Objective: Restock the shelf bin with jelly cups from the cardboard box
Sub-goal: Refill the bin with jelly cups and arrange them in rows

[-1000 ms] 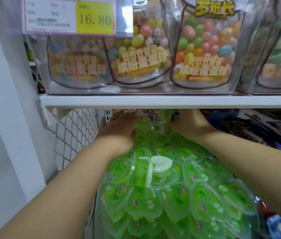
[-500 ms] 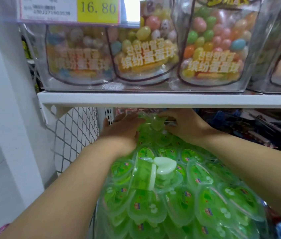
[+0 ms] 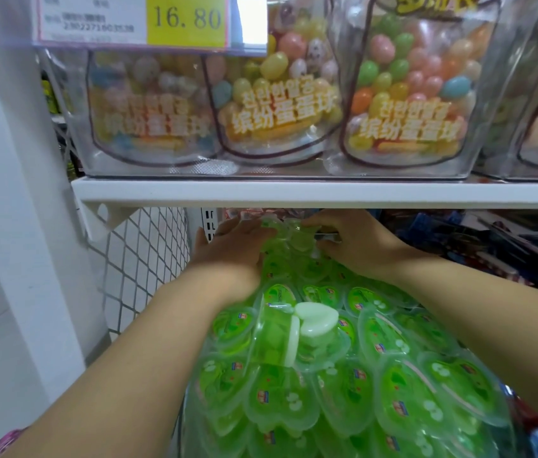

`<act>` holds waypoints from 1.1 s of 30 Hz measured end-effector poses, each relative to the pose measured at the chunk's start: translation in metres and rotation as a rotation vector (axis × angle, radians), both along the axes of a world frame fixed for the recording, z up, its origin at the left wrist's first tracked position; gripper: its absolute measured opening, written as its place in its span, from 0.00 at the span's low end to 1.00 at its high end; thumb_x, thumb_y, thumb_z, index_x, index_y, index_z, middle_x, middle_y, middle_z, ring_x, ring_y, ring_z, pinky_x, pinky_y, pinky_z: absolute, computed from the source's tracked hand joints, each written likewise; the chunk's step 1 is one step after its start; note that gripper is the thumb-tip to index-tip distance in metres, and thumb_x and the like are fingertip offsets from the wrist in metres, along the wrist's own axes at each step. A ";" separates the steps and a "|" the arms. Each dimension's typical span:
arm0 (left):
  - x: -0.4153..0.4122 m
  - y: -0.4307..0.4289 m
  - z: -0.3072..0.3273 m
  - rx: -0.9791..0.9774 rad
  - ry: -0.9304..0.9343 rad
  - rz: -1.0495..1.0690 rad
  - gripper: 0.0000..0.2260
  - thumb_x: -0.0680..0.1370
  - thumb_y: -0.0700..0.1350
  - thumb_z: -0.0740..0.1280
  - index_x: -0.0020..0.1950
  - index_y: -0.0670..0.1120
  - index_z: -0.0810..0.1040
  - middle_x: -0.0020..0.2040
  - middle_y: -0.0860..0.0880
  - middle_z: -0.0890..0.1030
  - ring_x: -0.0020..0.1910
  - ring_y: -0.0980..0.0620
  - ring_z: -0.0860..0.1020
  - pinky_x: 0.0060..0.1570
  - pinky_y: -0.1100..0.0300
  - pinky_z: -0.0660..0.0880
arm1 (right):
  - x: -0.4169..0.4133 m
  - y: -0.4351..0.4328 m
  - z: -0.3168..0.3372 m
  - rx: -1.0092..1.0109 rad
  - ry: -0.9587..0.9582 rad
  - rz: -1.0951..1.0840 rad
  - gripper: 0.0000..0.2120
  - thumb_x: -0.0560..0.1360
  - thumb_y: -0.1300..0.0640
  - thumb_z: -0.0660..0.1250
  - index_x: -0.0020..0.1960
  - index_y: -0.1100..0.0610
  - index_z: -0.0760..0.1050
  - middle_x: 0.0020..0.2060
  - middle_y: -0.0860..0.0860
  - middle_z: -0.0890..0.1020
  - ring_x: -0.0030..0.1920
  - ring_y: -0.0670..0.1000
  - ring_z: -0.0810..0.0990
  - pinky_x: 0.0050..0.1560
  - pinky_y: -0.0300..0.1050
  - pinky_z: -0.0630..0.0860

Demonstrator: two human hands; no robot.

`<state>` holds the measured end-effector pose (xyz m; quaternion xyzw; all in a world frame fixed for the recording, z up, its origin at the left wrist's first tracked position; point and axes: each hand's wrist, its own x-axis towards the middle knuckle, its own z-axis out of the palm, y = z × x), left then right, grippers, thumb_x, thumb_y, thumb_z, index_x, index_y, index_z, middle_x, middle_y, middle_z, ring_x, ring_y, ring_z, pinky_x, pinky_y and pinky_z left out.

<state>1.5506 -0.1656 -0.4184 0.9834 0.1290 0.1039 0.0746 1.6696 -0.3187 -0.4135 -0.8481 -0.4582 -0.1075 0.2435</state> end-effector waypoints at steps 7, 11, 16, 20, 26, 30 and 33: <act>-0.002 -0.003 0.002 -0.007 0.000 0.001 0.22 0.82 0.45 0.54 0.75 0.60 0.56 0.77 0.59 0.50 0.77 0.53 0.47 0.73 0.42 0.45 | -0.008 -0.006 0.004 0.033 -0.018 -0.020 0.19 0.74 0.65 0.67 0.63 0.55 0.76 0.62 0.51 0.76 0.60 0.48 0.73 0.52 0.27 0.63; -0.011 -0.002 -0.001 -0.041 -0.054 -0.005 0.22 0.81 0.44 0.55 0.74 0.60 0.58 0.77 0.60 0.52 0.76 0.55 0.48 0.74 0.43 0.47 | -0.026 -0.018 0.008 0.033 -0.032 -0.068 0.17 0.74 0.59 0.67 0.62 0.49 0.76 0.62 0.47 0.76 0.63 0.48 0.73 0.60 0.35 0.64; -0.037 0.003 -0.009 -0.074 -0.249 -0.091 0.21 0.78 0.39 0.59 0.69 0.56 0.70 0.72 0.52 0.68 0.70 0.48 0.66 0.68 0.49 0.63 | -0.074 -0.045 0.015 0.014 0.031 0.099 0.14 0.78 0.55 0.62 0.62 0.51 0.77 0.59 0.44 0.79 0.60 0.42 0.75 0.62 0.33 0.67; -0.059 -0.001 -0.011 -0.103 -0.291 -0.088 0.19 0.78 0.38 0.58 0.64 0.56 0.75 0.65 0.50 0.75 0.61 0.47 0.75 0.62 0.52 0.71 | -0.101 -0.059 0.018 -0.074 0.155 0.179 0.19 0.75 0.45 0.63 0.64 0.45 0.73 0.57 0.37 0.77 0.57 0.35 0.73 0.60 0.32 0.69; -0.071 -0.009 -0.009 -0.122 -0.322 -0.093 0.17 0.78 0.39 0.59 0.62 0.56 0.77 0.62 0.51 0.79 0.59 0.48 0.77 0.59 0.51 0.73 | -0.110 -0.053 0.010 -0.153 0.068 0.187 0.20 0.72 0.49 0.70 0.63 0.47 0.74 0.56 0.39 0.78 0.53 0.36 0.73 0.49 0.20 0.63; -0.070 -0.009 -0.009 -0.156 -0.332 -0.100 0.17 0.79 0.40 0.59 0.62 0.55 0.77 0.62 0.52 0.79 0.60 0.49 0.77 0.60 0.52 0.73 | -0.102 -0.055 0.012 -0.047 0.061 0.105 0.18 0.73 0.53 0.70 0.62 0.49 0.75 0.54 0.41 0.79 0.51 0.36 0.73 0.47 0.20 0.63; -0.067 -0.011 -0.005 -0.215 -0.339 -0.118 0.16 0.79 0.40 0.60 0.63 0.54 0.77 0.62 0.53 0.79 0.61 0.51 0.76 0.62 0.59 0.71 | -0.091 -0.057 0.013 0.074 0.083 0.001 0.18 0.74 0.54 0.69 0.63 0.52 0.75 0.55 0.44 0.80 0.51 0.40 0.75 0.50 0.27 0.67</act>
